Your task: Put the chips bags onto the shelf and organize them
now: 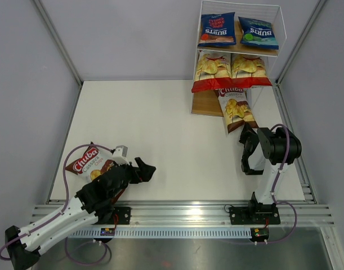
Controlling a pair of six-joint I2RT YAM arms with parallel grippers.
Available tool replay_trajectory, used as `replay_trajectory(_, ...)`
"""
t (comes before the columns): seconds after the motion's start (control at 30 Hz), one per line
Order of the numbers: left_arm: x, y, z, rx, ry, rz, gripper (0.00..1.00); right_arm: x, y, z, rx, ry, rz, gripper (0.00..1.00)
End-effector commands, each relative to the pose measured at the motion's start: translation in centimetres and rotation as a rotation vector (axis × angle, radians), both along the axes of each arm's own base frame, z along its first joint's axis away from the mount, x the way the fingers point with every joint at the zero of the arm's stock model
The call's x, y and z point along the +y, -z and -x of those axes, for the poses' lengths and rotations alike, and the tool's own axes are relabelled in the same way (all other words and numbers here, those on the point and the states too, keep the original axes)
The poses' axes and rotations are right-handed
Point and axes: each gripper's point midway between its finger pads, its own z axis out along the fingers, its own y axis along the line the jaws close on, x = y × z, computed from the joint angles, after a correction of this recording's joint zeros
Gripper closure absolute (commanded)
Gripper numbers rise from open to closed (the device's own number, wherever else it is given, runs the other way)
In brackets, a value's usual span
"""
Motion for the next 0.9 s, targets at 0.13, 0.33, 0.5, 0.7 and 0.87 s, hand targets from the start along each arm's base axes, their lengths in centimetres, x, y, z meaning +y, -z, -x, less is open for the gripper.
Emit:
replay_trajectory(0.13, -1.1, -1.0, -0.2, -0.044, 0.06, 0.006, 0.01, -1.8, -4.4, 1.1, -0.156, 0.157, -0.006, 1.0)
replay_trajectory(0.33, -2.1, -1.2, -0.4, -0.049, 0.104, 0.003, 0.01, 0.1, -4.6, -0.2, -0.164, 0.165, 0.017, 1.0)
replay_trajectory(0.5, -2.4, -0.8, -0.4, -0.042, 0.131, -0.027, 0.01, 1.7, -4.8, -1.2, -0.176, 0.178, 0.034, 0.89)
replay_trajectory(0.7, -2.2, -0.6, -0.4, -0.046, 0.133, -0.029, 0.01, 3.0, -4.5, -1.1, -0.093, 0.111, 0.093, 0.56)
replay_trajectory(0.87, -1.7, -0.7, -0.7, -0.029, 0.115, -0.042, 0.01, 4.1, -2.9, 0.2, -0.01, 0.035, 0.084, 0.01)
